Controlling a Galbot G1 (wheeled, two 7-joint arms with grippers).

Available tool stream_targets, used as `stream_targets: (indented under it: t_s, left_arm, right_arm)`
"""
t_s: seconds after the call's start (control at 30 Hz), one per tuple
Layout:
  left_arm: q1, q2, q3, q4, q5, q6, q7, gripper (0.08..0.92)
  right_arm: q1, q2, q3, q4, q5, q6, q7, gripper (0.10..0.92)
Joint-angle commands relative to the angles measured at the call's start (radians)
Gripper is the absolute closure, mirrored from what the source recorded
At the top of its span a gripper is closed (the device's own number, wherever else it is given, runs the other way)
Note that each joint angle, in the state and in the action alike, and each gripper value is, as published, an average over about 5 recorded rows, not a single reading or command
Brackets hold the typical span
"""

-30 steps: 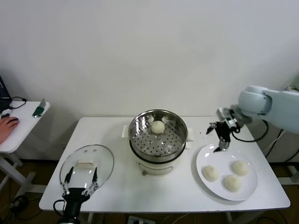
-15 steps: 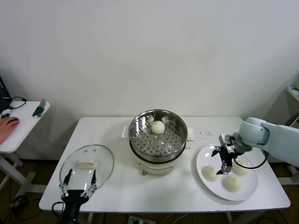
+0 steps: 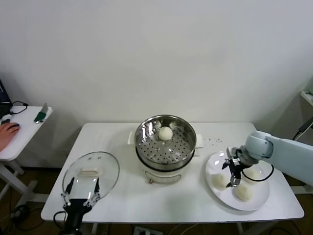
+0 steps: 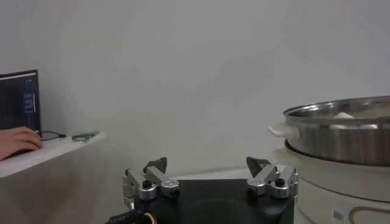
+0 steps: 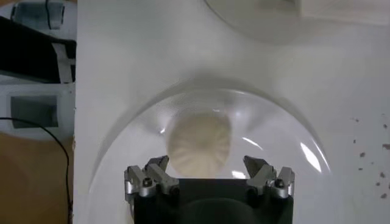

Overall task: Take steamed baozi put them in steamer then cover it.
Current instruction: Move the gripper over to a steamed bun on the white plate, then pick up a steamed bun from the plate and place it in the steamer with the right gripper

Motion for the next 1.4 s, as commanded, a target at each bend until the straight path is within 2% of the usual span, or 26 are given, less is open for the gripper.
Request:
stream_targets:
  t_s: [0.03, 0.37, 0.53, 0.73, 1.13, 1.27, 1.4]
  left_arm:
    - [-0.002, 0.000, 0.000, 0.001, 0.002, 0.002, 0.000, 0.177]
    - [-0.010, 0.001, 0.002, 0.005, 0.015, 0.010, -0.001, 0.177]
    - [-0.011, 0.002, 0.001, 0.006, 0.017, 0.011, -0.001, 0.177]
    - [-0.009, 0.002, 0.002, 0.008, 0.017, 0.010, -0.002, 0.177]
    - [-0.009, 0.000, 0.006, 0.006, 0.020, 0.009, -0.002, 0.177]
    - [-0.008, 0.000, 0.007, 0.006, 0.019, 0.007, -0.002, 0.177]
    - [-0.004, 0.001, 0.010, 0.005, 0.019, 0.002, 0.000, 0.177]
  right_arm:
    - [-0.042, 0.028, 0.030, -0.042, -0.015, 0.000, -0.007, 0.203]
    - [-0.025, 0.060, 0.001, -0.066, 0.001, 0.013, -0.041, 0.222]
    - [-0.005, 0.059, -0.020, -0.065, 0.011, 0.020, -0.054, 0.311]
    - [0.004, 0.048, -0.032, -0.058, 0.010, 0.026, -0.064, 0.360]
    - [0.053, 0.016, -0.040, -0.035, 0.038, 0.028, -0.064, 0.389]
    - [0.159, -0.002, -0.097, -0.019, 0.090, 0.033, -0.068, 0.389]
    - [0.393, 0.014, -0.249, -0.014, 0.202, 0.054, -0.076, 0.389]
